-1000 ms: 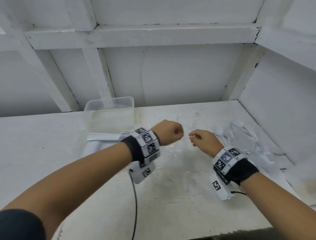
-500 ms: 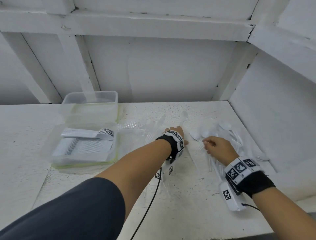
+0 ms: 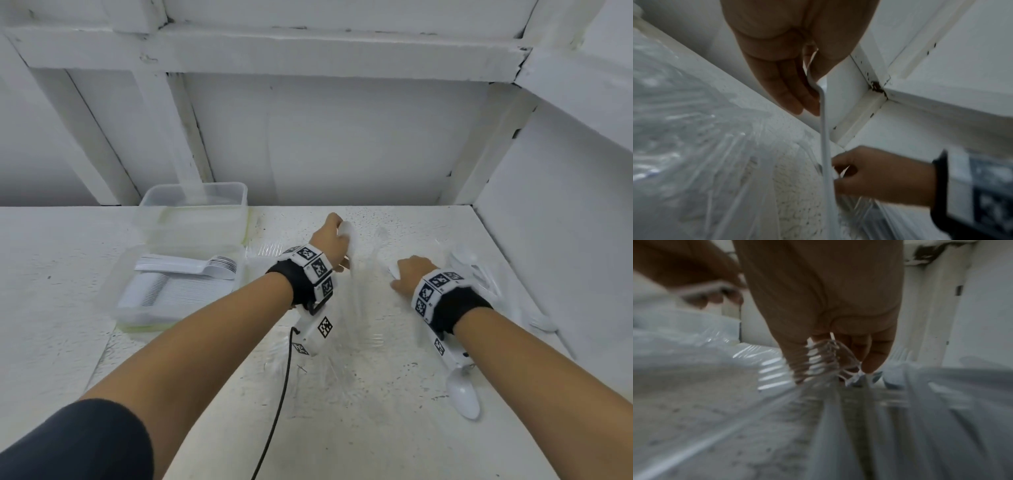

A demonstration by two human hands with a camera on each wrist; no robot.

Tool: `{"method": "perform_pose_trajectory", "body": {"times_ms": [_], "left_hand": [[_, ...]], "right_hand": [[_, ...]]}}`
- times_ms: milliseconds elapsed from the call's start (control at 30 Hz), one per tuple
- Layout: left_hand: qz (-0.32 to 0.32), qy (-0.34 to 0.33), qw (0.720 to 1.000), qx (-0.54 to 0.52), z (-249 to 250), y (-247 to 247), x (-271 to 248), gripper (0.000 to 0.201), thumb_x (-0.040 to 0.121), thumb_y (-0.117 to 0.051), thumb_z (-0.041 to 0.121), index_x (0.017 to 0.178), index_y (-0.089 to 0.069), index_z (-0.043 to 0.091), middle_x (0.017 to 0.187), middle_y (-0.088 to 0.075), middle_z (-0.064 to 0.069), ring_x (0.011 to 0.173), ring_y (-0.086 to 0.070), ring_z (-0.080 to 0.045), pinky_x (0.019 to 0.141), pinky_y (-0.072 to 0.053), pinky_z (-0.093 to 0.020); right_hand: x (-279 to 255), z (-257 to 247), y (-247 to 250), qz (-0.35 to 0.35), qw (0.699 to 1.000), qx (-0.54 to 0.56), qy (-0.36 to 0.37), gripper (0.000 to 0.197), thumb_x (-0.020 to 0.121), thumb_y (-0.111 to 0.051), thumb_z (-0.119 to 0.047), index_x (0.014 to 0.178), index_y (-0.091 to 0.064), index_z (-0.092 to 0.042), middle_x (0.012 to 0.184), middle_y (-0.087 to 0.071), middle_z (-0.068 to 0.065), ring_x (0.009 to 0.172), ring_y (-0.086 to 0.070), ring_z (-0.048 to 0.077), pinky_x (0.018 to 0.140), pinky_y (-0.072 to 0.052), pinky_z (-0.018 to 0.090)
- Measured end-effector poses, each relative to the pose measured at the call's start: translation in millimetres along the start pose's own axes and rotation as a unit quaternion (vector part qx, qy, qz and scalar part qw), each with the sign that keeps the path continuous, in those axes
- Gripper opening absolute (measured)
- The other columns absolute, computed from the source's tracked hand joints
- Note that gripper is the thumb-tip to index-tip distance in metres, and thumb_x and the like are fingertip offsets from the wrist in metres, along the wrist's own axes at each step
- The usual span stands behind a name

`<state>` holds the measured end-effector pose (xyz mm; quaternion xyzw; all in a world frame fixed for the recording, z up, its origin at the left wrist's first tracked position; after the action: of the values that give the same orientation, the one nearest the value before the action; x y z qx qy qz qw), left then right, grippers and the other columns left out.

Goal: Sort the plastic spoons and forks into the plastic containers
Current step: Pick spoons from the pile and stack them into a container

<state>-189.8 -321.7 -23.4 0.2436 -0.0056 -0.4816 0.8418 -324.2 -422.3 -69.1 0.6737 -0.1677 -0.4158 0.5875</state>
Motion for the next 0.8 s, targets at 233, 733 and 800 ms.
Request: {"method": "perform_pose_trajectory", "body": {"times_ms": [233,733,800], "left_hand": [[0.029,0.036,0.996,-0.079,-10,17,-5,0.019,0.096,-0.036,0.011,0.110,-0.047,0.005,0.081,-0.048,-0.007,0.061,-0.053,-0.015,0.060,-0.052,-0.030],[-0.080,0.043,0.980,0.178,0,-71,16,0.026,0.090,-0.043,0.014,0.064,-0.040,0.014,0.060,-0.043,-0.001,0.053,-0.041,-0.016,0.052,-0.032,-0.024],[-0.082,0.045,0.978,0.185,-1,-75,17,0.026,0.090,-0.041,0.018,0.064,-0.041,0.014,0.060,-0.045,-0.002,0.056,-0.045,-0.020,0.057,-0.036,-0.025]], "right_hand": [[0,-18,4,0.059,0.982,0.178,0.019,0.029,0.094,-0.045,-0.019,0.068,-0.055,-0.009,0.067,-0.054,0.004,0.063,-0.050,0.018,0.055,-0.036,0.025],[-22,69,51,0.191,0.865,0.457,-0.083,0.038,0.090,-0.057,-0.030,0.118,-0.045,-0.006,0.086,-0.049,0.006,0.073,-0.048,0.020,0.058,-0.041,0.028],[-11,68,39,0.154,0.937,0.304,-0.079,0.016,0.088,-0.057,-0.018,0.088,-0.055,-0.003,0.081,-0.053,0.010,0.078,-0.049,0.024,0.055,-0.035,0.026]]}}
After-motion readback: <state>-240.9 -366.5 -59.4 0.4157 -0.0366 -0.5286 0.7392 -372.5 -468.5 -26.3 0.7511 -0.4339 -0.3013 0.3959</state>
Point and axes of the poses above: each hand's wrist, its own x-axis towards the middle knuckle, its own y-axis out of the back of the hand, z = x × y, the point moved 7 cm from there along x, towards the middle knuckle
